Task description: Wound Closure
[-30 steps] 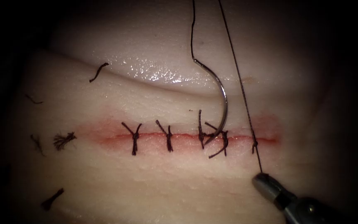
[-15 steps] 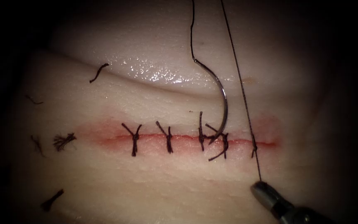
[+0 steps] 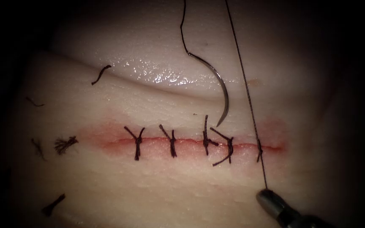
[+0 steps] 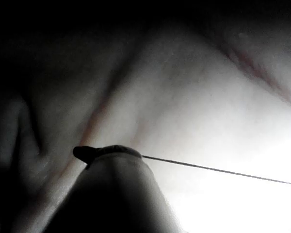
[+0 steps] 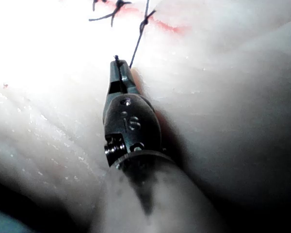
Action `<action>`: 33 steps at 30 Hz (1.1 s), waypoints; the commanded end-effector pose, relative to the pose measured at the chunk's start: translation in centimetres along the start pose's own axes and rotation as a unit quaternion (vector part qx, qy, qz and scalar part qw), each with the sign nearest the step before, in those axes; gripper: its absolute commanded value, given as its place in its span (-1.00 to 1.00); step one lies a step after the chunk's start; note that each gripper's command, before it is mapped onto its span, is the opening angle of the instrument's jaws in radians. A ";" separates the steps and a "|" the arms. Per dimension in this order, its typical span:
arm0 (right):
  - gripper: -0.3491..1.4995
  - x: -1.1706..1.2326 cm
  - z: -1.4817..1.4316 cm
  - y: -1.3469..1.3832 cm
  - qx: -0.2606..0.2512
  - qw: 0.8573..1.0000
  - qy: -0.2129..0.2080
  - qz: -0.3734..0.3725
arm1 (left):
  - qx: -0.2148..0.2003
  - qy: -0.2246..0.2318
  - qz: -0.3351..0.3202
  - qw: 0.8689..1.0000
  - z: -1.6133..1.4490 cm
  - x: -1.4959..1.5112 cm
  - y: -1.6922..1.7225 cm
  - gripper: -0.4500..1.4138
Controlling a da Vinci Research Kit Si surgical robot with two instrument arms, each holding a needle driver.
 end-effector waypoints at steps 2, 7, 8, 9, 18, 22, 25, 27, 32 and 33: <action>-1.00 -0.04 0.11 -0.07 -0.002 1.000 0.000 0.002 | 0.007 -0.007 -0.007 1.000 0.06 0.07 -0.01 -1.00; -1.00 -0.03 0.13 -0.11 0.000 1.000 -0.001 0.002 | 0.010 -0.007 -0.001 1.000 0.05 0.08 -0.01 -1.00; -1.00 -0.03 0.13 -0.11 0.001 1.000 0.000 0.002 | 0.013 -0.006 0.001 1.000 0.06 0.08 -0.02 -1.00; -1.00 -0.04 0.12 -0.12 0.001 1.000 0.001 0.002 | 0.015 -0.005 -0.001 1.000 0.06 0.08 -0.02 -1.00; -1.00 -0.21 0.01 -0.16 0.013 1.000 -0.018 0.001 | 0.024 -0.005 -0.003 1.000 0.08 0.13 -0.03 -1.00; -1.00 -0.25 -0.02 -0.18 0.015 1.000 -0.022 0.002 | 0.025 -0.006 -0.005 1.000 0.09 0.14 -0.04 -1.00; -1.00 -0.22 -0.01 -0.17 0.014 1.000 -0.024 0.003 | 0.028 -0.005 -0.004 1.000 0.09 0.15 -0.04 -1.00; -1.00 -0.19 0.00 -0.17 0.014 1.000 -0.022 0.005 | 0.028 -0.005 -0.005 1.000 0.09 0.15 -0.04 -1.00; -1.00 -0.22 -0.04 -0.22 0.018 1.000 -0.023 0.005 | 0.034 -0.002 -0.002 0.999 0.08 0.18 -0.09 -1.00; -1.00 -0.23 -0.05 -0.23 0.021 0.999 -0.025 0.004 | 0.036 -0.001 -0.002 0.999 0.07 0.19 -0.10 -1.00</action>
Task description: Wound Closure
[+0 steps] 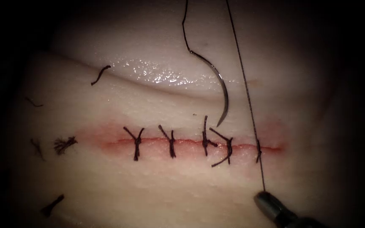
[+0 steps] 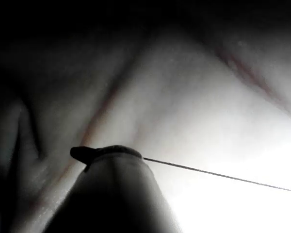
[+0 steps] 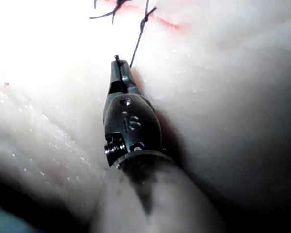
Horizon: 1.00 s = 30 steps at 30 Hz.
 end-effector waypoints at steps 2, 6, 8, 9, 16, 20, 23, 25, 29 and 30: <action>-1.00 -0.11 0.01 -0.12 0.006 1.000 -0.004 0.004 | 0.005 0.004 0.000 1.000 0.06 0.06 0.00 -1.00; -1.00 -0.13 -0.05 -0.17 0.011 1.000 -0.003 0.005 | 0.007 0.004 0.001 1.000 0.04 0.08 -0.03 -1.00; -1.00 -0.12 -0.06 -0.18 0.011 1.000 -0.003 0.005 | 0.007 0.003 0.001 1.000 0.04 0.08 -0.03 -1.00; -1.00 -0.12 -0.05 -0.18 0.011 1.000 -0.003 0.005 | 0.007 0.003 0.001 1.000 0.04 0.08 -0.04 -1.00; -1.00 -0.15 -0.05 -0.20 0.010 1.000 -0.005 0.006 | 0.013 0.005 -0.004 1.000 0.04 0.09 -0.05 -1.00; -1.00 -0.20 -0.05 -0.20 0.011 1.000 -0.004 0.010 | 0.015 0.006 -0.004 1.000 0.02 0.08 -0.07 -1.00; -1.00 -0.14 -0.03 -0.19 0.010 1.000 0.003 0.014 | 0.016 0.008 0.002 1.000 0.00 0.07 -0.07 -1.00; -1.00 -0.05 0.00 -0.16 0.010 1.000 0.022 0.019 | 0.016 0.010 0.007 1.000 -0.04 0.04 -0.02 -1.00; 0.74 0.19 0.02 -0.06 0.013 0.998 0.060 0.034 | -0.010 0.015 0.027 0.999 -0.19 -0.05 0.12 -1.00; 0.83 0.27 0.02 -0.02 0.014 0.997 0.066 0.038 | -0.017 0.013 0.034 0.999 -0.23 -0.07 0.16 -1.00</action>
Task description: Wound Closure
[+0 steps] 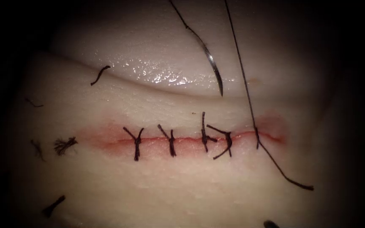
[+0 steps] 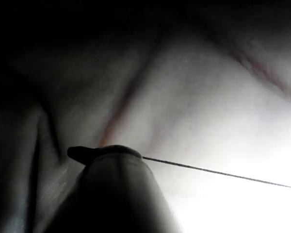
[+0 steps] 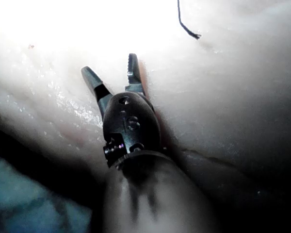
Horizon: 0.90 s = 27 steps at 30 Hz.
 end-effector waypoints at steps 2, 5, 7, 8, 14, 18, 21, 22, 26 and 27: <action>0.89 0.14 0.09 0.01 0.004 1.000 0.015 0.009 | -0.026 -0.002 0.015 1.000 -0.05 -0.01 0.15 -1.00; 0.94 0.33 0.09 0.06 0.012 0.999 0.029 0.018 | -0.054 0.001 0.020 0.998 -0.25 -0.10 0.32 -1.00; 0.96 0.42 0.08 0.08 0.016 0.999 0.034 0.019 | -0.076 0.002 0.023 0.997 -0.38 -0.14 0.41 -1.00; 0.96 0.45 0.07 0.09 0.017 0.999 0.034 0.021 | -0.088 0.003 0.022 0.996 -0.47 -0.17 0.46 -1.00; 0.94 0.58 -0.03 0.18 0.030 0.999 0.031 0.025 | -0.118 0.013 0.029 0.992 -0.99 -0.32 0.63 -1.00; 0.85 0.74 -0.01 0.33 0.066 0.997 0.028 0.000 | -0.137 0.018 0.027 0.990 -1.36 -0.39 0.70 -1.00; 0.78 0.90 0.08 0.46 0.089 0.995 0.022 -0.033 | -0.151 0.030 0.026 0.988 -1.66 -0.43 0.78 -1.00; 0.74 0.98 0.13 0.51 0.101 0.994 0.020 -0.046 | -0.155 0.035 0.027 0.987 -1.75 -0.44 0.82 -1.00; 0.71 1.25 0.30 0.71 0.131 0.989 0.016 -0.071 | -0.180 0.054 0.034 0.982 -2.14 -0.46 1.00 -1.00; 0.71 1.32 0.34 0.76 0.134 0.987 0.015 -0.084 | -0.191 0.059 0.038 0.979 -2.26 -0.47 1.06 -1.00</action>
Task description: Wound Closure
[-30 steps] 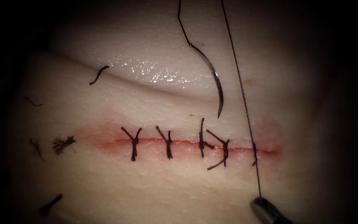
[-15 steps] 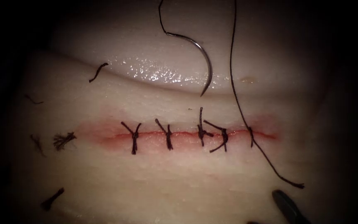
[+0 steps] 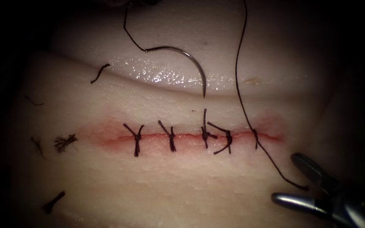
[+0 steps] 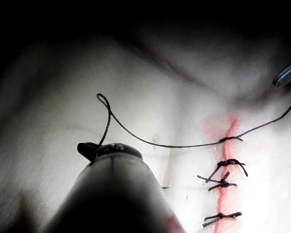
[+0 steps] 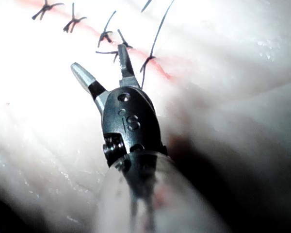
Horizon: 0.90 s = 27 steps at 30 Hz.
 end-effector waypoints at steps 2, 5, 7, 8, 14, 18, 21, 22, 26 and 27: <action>0.69 0.14 0.19 0.24 0.013 0.999 -0.018 -0.025 | -0.015 0.002 0.005 1.000 -0.04 0.04 0.16 -1.00; 0.54 0.27 0.29 0.41 0.020 0.999 -0.021 -0.041 | -0.039 0.001 0.015 0.999 -0.23 0.06 0.37 -1.00; 0.47 0.31 0.35 0.48 0.024 0.999 -0.023 -0.039 | -0.050 -0.004 0.021 0.998 -0.33 0.06 0.48 -1.00; 0.40 0.33 0.39 0.51 0.029 0.999 -0.023 -0.039 | -0.052 -0.004 0.023 0.998 -0.37 0.06 0.52 -1.00; 0.03 0.34 0.62 0.65 0.045 0.998 -0.022 -0.046 | -0.066 -0.010 0.036 0.997 -0.58 0.01 0.74 -1.00; -0.35 0.33 0.90 0.86 0.040 0.998 -0.022 -0.046 | -0.077 -0.008 0.043 0.996 -0.67 0.00 1.02 -1.00; -0.58 0.29 1.06 1.02 0.047 0.998 -0.017 -0.049 | -0.082 -0.004 0.049 0.995 -0.70 -0.01 1.18 -1.00; -0.62 0.28 1.10 1.07 0.048 0.998 -0.016 -0.050 | -0.083 -0.003 0.050 0.995 -0.70 -0.01 1.23 -1.00; -0.76 0.23 1.28 1.30 0.046 0.997 -0.012 -0.057 | -0.091 0.001 0.056 0.994 -0.70 -0.02 1.40 -1.00; -0.78 0.21 1.30 1.33 0.047 0.997 -0.012 -0.055 | -0.091 0.002 0.056 0.994 -0.69 -0.03 1.42 -1.00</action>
